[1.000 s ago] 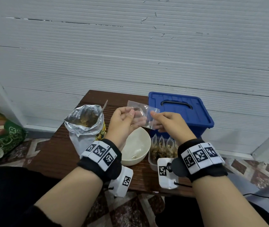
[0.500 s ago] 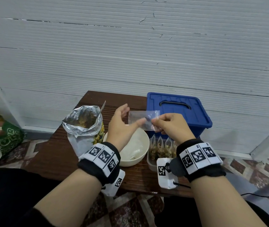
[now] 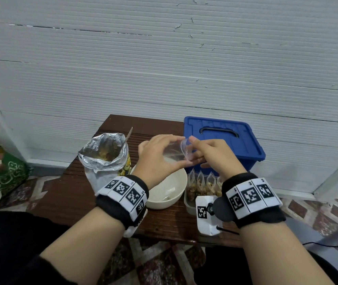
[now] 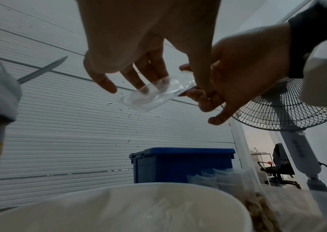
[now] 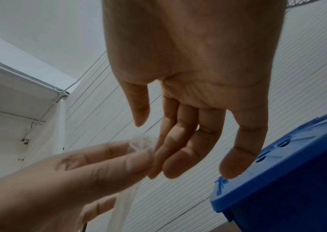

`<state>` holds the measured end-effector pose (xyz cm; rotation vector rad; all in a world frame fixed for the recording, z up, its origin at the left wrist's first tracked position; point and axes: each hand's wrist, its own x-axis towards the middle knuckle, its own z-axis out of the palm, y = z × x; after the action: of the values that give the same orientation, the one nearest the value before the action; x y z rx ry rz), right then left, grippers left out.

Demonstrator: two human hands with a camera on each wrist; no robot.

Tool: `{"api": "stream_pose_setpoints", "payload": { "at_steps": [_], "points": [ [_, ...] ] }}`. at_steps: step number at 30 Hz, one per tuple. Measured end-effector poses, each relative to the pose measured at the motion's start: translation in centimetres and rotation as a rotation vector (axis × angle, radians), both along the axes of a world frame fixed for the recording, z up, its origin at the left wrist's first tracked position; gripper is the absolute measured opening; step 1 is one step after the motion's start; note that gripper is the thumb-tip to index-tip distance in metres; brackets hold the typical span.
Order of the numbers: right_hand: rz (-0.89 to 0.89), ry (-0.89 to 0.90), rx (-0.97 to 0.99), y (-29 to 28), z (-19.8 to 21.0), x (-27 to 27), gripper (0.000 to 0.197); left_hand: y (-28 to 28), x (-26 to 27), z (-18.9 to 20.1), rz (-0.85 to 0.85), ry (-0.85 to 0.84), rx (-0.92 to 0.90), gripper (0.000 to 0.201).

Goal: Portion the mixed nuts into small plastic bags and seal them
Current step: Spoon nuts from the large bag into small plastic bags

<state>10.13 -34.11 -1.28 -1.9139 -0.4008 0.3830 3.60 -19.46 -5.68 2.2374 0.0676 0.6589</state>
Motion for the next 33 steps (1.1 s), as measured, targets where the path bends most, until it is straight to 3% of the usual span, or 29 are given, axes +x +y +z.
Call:
{"api": "stream_pose_setpoints", "payload": {
  "at_steps": [2, 4, 15, 22, 30, 33],
  "points": [
    [0.009, 0.013, 0.004, -0.18, 0.12, -0.03, 0.033, 0.25, 0.23, -0.2, 0.017, -0.054, -0.039, 0.044],
    [0.017, -0.017, -0.018, -0.3, 0.01, -0.03, 0.027, 0.38, 0.48, -0.41, 0.018, -0.07, -0.066, 0.052],
    [0.0, -0.039, 0.013, -0.49, 0.56, -0.25, 0.006, 0.47, 0.24, -0.46, -0.033, -0.04, -0.076, 0.046],
    [0.062, -0.001, -0.022, -0.59, 0.7, -0.07, 0.027, 0.84, -0.06, -0.45, -0.067, -0.019, -0.057, 0.051],
    [0.006, -0.2, -0.117, -0.09, 0.17, 0.28, 0.027, 0.92, -0.09, -0.78, -0.05, -0.083, -0.016, 0.048],
    [0.006, -0.2, -0.092, -0.02, 0.22, 0.28, 0.023, 1.01, -0.24, -0.86, -0.048, -0.087, 0.004, 0.045]
  ]
}}
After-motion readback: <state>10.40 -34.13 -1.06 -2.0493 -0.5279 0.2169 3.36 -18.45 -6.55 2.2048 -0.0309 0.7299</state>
